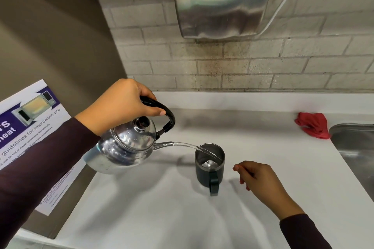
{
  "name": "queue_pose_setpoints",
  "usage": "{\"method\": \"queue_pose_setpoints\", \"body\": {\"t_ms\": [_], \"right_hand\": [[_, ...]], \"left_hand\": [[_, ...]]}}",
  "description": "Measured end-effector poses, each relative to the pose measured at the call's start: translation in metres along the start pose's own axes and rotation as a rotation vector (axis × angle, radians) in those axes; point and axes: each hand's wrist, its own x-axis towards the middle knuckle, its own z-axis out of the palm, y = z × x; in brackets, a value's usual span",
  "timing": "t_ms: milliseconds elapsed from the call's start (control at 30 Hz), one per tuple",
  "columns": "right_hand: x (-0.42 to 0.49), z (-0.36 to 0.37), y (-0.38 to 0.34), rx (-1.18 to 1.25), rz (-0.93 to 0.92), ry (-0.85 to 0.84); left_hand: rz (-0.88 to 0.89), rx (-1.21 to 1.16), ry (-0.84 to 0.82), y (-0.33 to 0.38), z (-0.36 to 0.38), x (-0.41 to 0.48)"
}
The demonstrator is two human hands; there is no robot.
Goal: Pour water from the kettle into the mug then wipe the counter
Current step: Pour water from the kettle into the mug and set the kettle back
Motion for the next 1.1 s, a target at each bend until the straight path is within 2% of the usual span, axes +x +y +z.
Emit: {"method": "queue_pose_setpoints", "body": {"t_ms": [700,1100], "right_hand": [[0.001,0.0,-0.003,-0.019,-0.008,-0.009],[0.001,0.0,-0.004,-0.056,-0.018,-0.012]], "left_hand": [[0.026,0.054,0.029,0.007,-0.006,0.003],[0.0,-0.032,0.059,-0.008,-0.005,0.005]]}}
